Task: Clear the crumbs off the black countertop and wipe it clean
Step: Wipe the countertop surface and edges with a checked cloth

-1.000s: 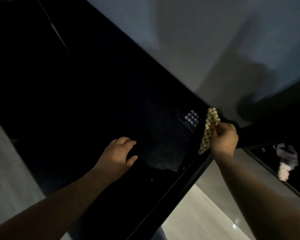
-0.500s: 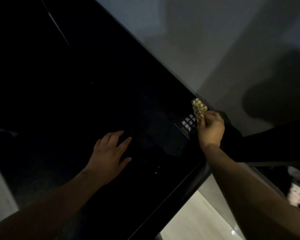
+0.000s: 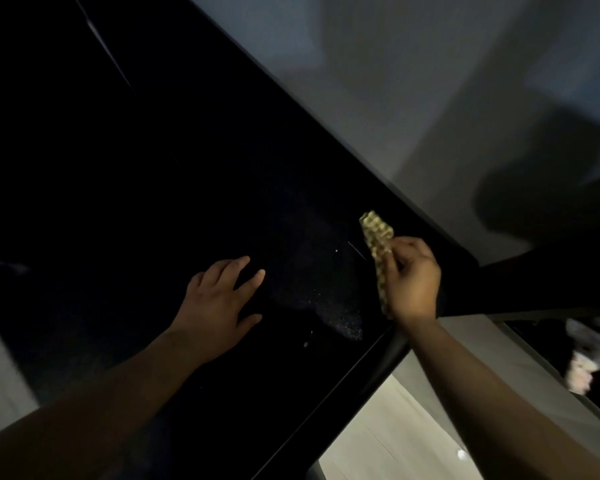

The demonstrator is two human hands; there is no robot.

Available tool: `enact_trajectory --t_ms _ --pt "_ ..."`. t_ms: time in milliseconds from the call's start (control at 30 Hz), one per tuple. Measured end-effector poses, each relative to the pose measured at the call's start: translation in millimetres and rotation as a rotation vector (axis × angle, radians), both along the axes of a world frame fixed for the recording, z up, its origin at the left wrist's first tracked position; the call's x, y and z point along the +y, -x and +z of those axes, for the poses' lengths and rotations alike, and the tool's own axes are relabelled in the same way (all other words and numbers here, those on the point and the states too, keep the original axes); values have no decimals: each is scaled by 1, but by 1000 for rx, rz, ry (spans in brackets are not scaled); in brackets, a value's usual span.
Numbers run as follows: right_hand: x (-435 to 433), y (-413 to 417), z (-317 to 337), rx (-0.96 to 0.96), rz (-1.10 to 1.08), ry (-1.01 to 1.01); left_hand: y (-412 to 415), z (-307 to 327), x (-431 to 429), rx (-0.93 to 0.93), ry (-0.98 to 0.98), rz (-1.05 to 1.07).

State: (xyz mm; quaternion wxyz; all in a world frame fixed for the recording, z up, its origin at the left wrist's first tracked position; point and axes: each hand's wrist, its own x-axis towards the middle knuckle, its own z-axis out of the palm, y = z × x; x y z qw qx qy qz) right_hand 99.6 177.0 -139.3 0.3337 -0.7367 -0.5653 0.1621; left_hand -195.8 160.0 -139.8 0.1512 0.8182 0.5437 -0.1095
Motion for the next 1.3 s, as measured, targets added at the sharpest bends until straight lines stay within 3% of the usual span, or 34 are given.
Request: enact_trajectory --t_ms 167,433,533,633,833,967,1100,1200,1300 --pt "-7 17 -10 -11 -54 56 0 0 3 3 21 -6" --pt "-45 55 -4 88 116 91 0 3 2 -63 21 14" --pt "-15 36 6 50 -12 -8 2 2 1 -78 10 -2" --pt "10 34 -2 17 -79 101 7 3 2 -116 23 -20" --pt "-44 94 -21 -44 140 48 32 13 -11 -295 -73 67" --pt "-99 124 -22 121 313 143 53 12 -37 -338 -101 128" --pt "-88 117 -7 167 181 60 72 10 -54 -316 -86 160" --pt "-56 94 0 9 69 7 81 10 -66 -266 -99 142" --pt "-36 73 -7 -117 26 115 84 13 -75 -236 -93 164"
